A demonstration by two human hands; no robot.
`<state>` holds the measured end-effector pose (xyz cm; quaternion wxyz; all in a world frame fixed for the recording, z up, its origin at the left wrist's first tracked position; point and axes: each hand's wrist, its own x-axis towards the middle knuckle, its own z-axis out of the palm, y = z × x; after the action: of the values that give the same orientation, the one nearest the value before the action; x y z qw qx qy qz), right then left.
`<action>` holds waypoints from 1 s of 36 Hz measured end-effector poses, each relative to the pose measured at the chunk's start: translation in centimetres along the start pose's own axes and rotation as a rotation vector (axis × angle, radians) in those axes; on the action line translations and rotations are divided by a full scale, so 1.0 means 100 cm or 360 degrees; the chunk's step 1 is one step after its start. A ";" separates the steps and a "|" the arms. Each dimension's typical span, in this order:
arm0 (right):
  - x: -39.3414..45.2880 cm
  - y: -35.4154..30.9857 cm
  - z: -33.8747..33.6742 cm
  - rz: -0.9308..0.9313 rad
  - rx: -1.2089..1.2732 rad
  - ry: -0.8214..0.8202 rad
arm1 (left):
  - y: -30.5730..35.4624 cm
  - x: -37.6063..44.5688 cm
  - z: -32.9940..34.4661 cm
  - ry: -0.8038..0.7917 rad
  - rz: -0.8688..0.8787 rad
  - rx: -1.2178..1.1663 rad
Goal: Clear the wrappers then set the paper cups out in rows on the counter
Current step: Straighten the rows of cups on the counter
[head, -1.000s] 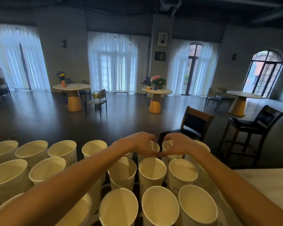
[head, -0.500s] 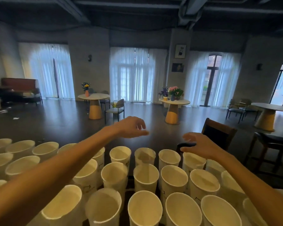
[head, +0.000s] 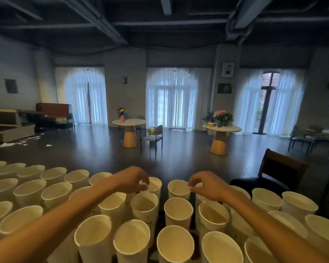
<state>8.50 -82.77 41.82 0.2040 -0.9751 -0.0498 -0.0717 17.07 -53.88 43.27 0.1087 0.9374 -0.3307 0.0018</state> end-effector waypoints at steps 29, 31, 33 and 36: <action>0.034 0.016 0.033 0.0050 0.0163 0.0216 | -0.025 0.096 0.055 0.0252 0.0046 0.0212; 0.034 0.017 0.034 0.0050 0.0160 0.0216 | -0.025 0.097 0.056 0.0268 0.0040 0.0207; 0.034 0.016 0.034 0.0048 0.0159 0.0215 | -0.024 0.097 0.056 0.0271 0.0046 0.0207; 0.034 0.015 0.033 0.0037 0.0162 0.0205 | -0.021 0.097 0.056 0.0284 0.0053 0.0212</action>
<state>12.40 -82.56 38.74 0.2569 -0.9573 -0.0289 -0.1292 25.60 -59.44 38.13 0.0751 0.9331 -0.3345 0.1091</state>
